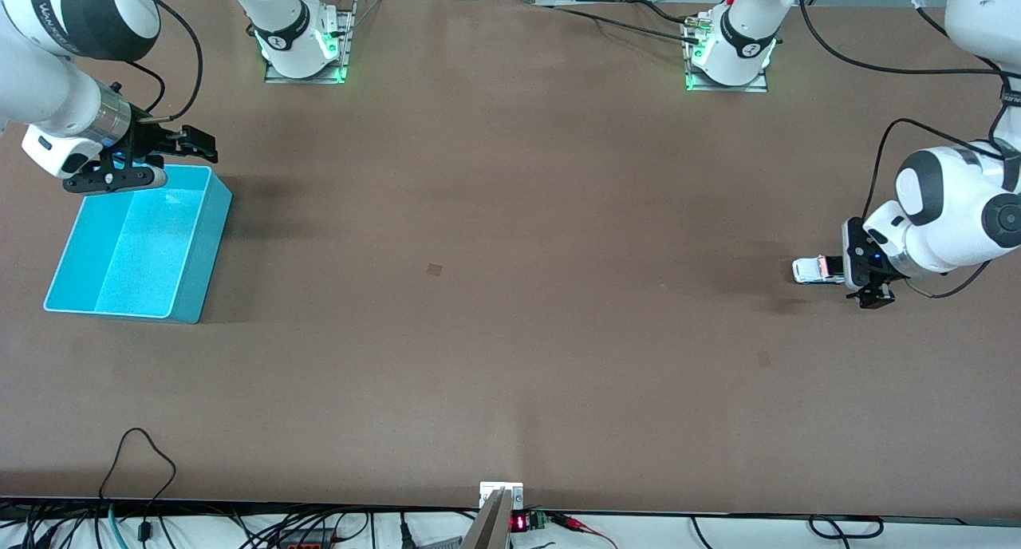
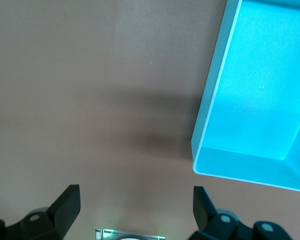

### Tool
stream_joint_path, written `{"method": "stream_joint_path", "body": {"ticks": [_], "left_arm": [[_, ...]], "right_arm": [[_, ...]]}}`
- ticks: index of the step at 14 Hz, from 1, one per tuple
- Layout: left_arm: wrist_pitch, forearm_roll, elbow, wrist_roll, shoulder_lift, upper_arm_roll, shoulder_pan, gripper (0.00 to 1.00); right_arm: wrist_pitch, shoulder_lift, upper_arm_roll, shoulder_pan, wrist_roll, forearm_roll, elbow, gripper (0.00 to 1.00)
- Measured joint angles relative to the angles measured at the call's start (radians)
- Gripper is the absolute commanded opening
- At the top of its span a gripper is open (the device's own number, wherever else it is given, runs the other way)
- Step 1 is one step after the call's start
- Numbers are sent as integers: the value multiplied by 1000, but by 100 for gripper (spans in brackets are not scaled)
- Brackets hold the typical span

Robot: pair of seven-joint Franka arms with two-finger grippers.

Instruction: Wind and store white jeep toy

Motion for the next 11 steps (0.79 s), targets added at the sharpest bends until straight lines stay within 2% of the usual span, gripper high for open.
{"method": "stream_joint_path", "body": {"ticks": [3,11], "left_arm": [[-27,-2,3,-1,-53,-43,-1,100],[-34,-2,0,-1,-63,-82,-30,100]], "right_arm": [[0,0,0,0,0,0,0,100],[-1,1,0,0,0,0,0,100]]}}
